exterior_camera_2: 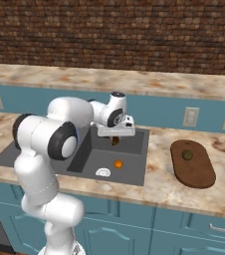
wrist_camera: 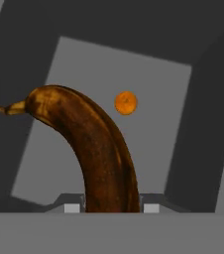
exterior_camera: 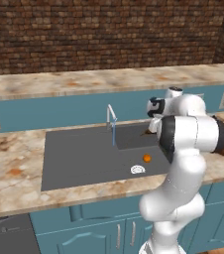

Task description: Pick the tangerine, banana, kiwi from the sink and place them on the cutting board to airdry. Then turn off the sink faucet.

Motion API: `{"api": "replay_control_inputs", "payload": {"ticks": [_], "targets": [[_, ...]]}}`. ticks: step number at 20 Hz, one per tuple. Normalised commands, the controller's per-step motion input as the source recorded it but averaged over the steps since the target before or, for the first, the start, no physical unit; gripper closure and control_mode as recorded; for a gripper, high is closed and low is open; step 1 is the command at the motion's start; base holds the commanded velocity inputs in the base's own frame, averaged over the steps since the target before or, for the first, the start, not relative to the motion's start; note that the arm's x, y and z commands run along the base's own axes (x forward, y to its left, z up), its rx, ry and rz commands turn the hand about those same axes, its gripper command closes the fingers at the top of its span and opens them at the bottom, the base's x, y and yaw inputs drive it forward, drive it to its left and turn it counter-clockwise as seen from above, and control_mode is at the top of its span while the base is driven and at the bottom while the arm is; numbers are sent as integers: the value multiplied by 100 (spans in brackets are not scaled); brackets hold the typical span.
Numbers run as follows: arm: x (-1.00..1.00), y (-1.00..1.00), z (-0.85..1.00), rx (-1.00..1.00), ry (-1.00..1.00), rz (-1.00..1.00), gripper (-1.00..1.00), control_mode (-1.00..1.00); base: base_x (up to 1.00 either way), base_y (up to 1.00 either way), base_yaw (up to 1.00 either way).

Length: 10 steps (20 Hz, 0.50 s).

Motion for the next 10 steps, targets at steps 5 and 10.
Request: {"api": "replay_control_inputs", "payload": {"ticks": [5,10], "targets": [[-65,-8,42,-5,0,0,100,-100,0,0,0],[-72,0,37,-3,0,0,100,-100,0,0,0]]}}
